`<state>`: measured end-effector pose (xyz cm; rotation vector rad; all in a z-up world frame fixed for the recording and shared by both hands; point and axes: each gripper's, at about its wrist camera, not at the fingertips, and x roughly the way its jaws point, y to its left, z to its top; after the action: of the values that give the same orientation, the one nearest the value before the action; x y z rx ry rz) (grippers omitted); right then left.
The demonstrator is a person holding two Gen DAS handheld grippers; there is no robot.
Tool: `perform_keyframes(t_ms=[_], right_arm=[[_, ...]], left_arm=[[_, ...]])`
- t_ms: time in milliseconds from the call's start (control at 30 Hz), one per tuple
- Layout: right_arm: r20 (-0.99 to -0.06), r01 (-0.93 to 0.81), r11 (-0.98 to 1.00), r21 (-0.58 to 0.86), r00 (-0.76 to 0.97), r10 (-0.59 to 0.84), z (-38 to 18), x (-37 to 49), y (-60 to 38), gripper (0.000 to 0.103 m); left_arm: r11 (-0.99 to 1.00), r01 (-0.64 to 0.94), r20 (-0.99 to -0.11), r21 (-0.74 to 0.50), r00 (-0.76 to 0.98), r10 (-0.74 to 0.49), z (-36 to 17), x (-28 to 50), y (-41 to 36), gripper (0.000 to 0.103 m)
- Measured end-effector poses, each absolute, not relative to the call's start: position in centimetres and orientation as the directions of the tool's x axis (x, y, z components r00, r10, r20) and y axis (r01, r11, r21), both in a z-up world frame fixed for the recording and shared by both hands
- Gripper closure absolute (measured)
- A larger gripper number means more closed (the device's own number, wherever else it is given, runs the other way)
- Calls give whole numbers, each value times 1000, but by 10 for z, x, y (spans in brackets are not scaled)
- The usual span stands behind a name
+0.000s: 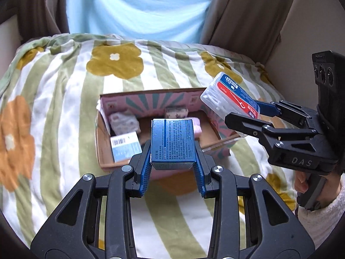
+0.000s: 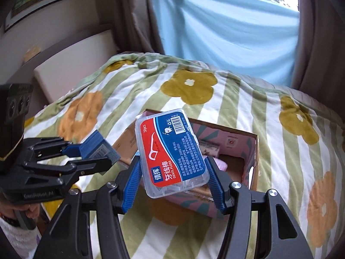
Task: Organize objects
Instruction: 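Lower the blue box and floss pack into the pink box and release both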
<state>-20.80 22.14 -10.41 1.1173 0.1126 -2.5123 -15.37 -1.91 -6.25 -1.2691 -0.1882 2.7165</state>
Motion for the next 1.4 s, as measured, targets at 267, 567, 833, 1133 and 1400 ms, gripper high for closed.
perform_keyframes(t_ms=[267, 567, 833, 1133, 1400], right_arm=[[-818, 211, -975, 68, -548, -176, -132, -274, 230, 49], [-878, 96, -991, 98, -460, -132, -173, -312, 252, 49], [-898, 47, -992, 116, -421, -125, -193, -320, 267, 49], [-883, -26, -972, 233, -425, -200, -194, -326, 284, 14], [-881, 16, -985, 170, -445, -159, -189, -319, 278, 1]], left_arm=[[-986, -37, -806, -161, -572, 153, -88, -235, -41, 71], [-995, 9, -878, -104, -471, 88, -149, -289, -53, 71], [-995, -2, -898, -103, -430, 94, -169, -302, -39, 71], [-999, 5, -900, -32, -435, 27, -159, -306, -21, 0], [-996, 67, -897, -60, -440, 25, -159, -296, -36, 0]])
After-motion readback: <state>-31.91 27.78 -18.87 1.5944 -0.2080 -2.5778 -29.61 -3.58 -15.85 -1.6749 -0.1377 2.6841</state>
